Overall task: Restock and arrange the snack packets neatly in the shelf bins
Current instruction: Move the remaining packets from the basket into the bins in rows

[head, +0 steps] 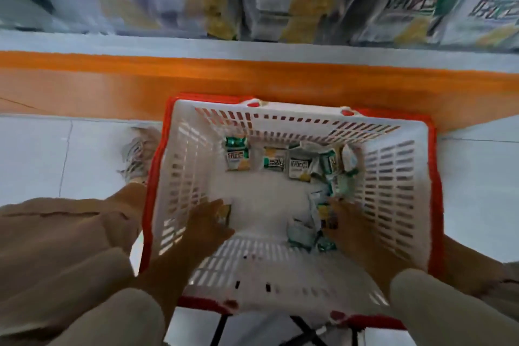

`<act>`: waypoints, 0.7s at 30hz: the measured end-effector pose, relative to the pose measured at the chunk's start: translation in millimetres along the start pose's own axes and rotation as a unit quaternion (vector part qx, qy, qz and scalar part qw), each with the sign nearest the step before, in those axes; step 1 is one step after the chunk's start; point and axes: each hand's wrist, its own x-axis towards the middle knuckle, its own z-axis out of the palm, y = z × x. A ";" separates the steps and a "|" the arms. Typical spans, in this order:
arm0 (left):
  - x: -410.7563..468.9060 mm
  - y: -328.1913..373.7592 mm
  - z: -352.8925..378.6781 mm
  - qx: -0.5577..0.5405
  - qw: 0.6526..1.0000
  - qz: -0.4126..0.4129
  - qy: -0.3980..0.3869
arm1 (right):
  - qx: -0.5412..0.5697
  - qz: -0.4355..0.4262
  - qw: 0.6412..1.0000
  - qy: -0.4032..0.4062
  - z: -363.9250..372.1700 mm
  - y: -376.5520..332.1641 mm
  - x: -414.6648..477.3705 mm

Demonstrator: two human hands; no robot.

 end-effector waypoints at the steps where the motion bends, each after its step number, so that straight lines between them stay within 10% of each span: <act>1: 3.9 -0.8 4.0 0.004 1.000 0.001 -0.012 | -0.037 -0.004 0.999 0.008 7.8 -1.8 0.9; 9: 17.5 -3.8 21.5 -0.062 0.996 0.035 -0.050 | 0.134 0.001 0.990 -0.049 34.3 -18.1 11.2; 21: 37.7 3.1 46.1 -0.163 0.983 -0.061 -0.060 | 0.090 0.014 0.993 -0.079 24.6 -50.3 28.9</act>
